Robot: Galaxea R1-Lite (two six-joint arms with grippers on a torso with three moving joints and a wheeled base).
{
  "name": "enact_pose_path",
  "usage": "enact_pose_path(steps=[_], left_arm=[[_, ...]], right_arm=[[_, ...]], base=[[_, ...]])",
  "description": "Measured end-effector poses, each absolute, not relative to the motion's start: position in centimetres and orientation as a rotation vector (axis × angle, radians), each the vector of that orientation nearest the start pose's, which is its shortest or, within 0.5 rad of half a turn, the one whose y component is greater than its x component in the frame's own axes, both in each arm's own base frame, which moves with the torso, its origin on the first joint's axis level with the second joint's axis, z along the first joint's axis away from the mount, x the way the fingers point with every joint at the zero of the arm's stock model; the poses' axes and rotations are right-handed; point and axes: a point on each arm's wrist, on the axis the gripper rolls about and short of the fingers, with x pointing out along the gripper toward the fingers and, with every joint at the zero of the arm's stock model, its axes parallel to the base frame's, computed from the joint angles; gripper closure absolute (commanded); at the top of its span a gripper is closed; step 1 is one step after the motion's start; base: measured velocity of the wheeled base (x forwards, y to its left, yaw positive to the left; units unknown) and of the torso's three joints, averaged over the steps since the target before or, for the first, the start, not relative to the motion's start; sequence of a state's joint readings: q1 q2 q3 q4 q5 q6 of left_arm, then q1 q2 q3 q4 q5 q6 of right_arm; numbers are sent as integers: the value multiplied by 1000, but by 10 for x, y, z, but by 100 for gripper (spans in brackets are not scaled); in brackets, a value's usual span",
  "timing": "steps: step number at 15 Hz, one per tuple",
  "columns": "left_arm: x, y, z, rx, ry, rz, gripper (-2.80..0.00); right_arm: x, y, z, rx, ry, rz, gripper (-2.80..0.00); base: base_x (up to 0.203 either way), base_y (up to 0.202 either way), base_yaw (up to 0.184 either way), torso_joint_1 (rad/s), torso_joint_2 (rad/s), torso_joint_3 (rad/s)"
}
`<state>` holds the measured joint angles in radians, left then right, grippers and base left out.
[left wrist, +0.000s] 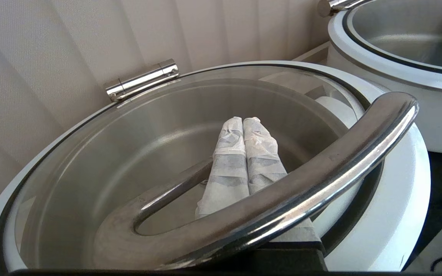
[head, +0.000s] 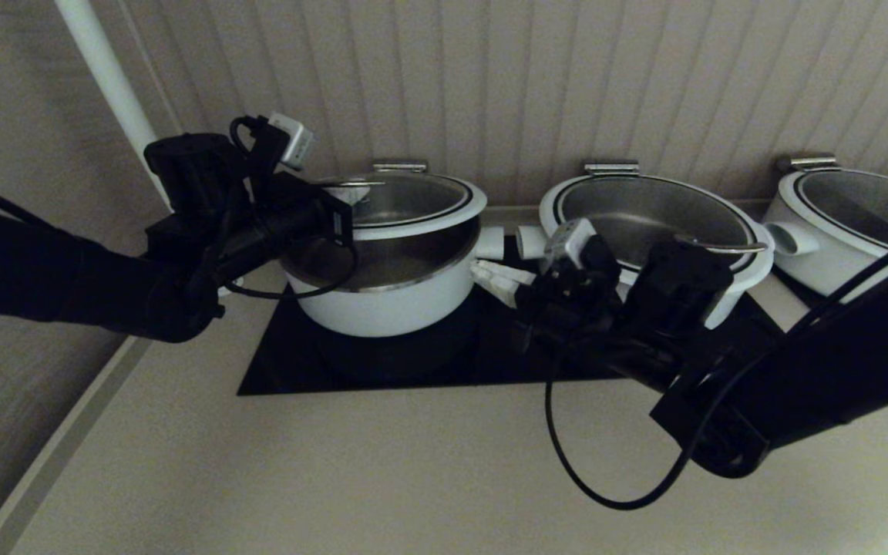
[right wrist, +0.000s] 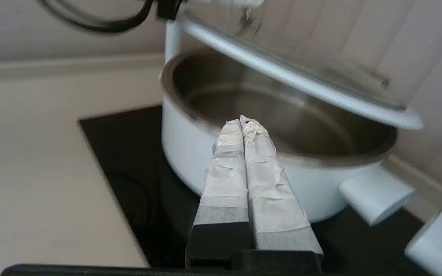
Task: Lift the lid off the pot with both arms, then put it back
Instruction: Hold the pot lid with the right arm
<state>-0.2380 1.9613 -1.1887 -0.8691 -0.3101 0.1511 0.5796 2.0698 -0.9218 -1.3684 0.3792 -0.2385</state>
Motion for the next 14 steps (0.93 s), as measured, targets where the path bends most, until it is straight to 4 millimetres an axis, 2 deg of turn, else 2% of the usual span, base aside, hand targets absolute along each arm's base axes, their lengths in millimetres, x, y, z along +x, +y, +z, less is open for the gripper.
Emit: enact_pose_path(steps=[5,14], left_arm=[[381,-97,219,151,-138,-534,0],[382,-95,218,151,-136,-526,0]], right_arm=[[325,222,148,-189,-334,916,0],[350,236,144,-152,-365,907,0]], base=[[0,0,0,0,0,0],[0,0,0,0,0,0]])
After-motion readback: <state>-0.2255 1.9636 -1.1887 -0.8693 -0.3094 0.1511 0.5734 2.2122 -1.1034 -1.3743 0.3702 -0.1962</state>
